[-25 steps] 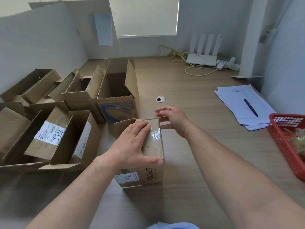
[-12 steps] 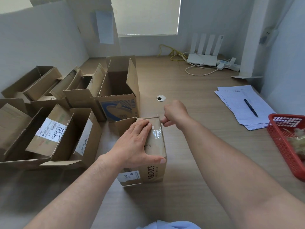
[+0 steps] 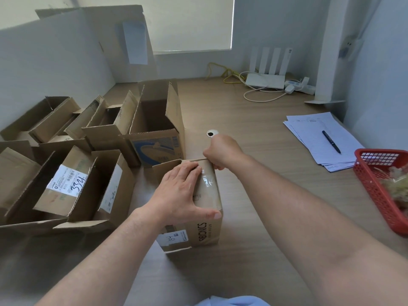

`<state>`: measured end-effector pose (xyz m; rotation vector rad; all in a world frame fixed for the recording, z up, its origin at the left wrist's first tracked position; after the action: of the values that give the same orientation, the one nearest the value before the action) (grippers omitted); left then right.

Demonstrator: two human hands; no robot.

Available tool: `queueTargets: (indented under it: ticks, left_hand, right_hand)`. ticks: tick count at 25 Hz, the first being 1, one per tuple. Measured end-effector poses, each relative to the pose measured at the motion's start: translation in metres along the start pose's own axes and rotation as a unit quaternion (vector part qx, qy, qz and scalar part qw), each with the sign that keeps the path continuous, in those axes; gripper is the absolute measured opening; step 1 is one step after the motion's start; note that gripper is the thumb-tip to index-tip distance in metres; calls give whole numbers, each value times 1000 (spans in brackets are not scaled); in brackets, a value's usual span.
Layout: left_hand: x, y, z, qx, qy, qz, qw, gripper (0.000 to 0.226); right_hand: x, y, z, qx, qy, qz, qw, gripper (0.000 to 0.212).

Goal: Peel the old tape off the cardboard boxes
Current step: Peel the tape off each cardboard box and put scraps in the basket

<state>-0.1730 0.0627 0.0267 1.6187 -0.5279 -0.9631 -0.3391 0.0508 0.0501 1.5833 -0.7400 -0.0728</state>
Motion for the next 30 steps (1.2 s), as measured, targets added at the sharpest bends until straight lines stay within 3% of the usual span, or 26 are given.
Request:
queueTargets:
  ticks: [4,7,9,11,13,17,18,22,25,30]
  left_hand:
    - [3,-3,1,0,14,-9,1000,129]
    - [5,-5,2,-6,19,-10,1000,129]
    - [6,-6,3,-5,19,-9,1000,130]
    - [5,-7,3,0,21,-6,1000,131]
    - [5,-6,4,2,24,-7,1000,132]
    - [5,-4,3,12,24,-20,999,133]
    - [5,-3,3,15,24,-28,999,134]
    - [5,-3,3,34,26,-63,997,135]
    - [7,-2,2,41,29,-86,995,137]
    - [9,0,13,5,54,-109,993,136]
  right_hand:
    - [-13,-8,-2,14,-82,122,989,27]
    - [-27,-13,-9,30,-136,384,912,25]
    - [-36,-14,-18,19,-131,481,867,20]
    - [-45,-17,-23,1,-109,483,869,8]
    - [-49,-20,-28,3,-90,485,870,11]
    - [-53,-24,-34,-19,-40,567,823,22]
    - [-54,-23,-33,-29,-26,570,821,25]
    - [-55,-21,-32,-23,38,440,897,39]
    - [-59,-14,-36,-60,49,418,905,16]
    - [-70,0,-44,-109,76,386,913,21]
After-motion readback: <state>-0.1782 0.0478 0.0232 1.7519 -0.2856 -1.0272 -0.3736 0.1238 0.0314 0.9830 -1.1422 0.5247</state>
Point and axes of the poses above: each hand's wrist, its own z-axis towards the middle knuckle, its own y-axis out of the back of the hand, x = y × z, the point moved 1 cm from there along z, towards the middle knuckle, and after that the axes turned 5 degrees about -z, right-handed, at the moved point
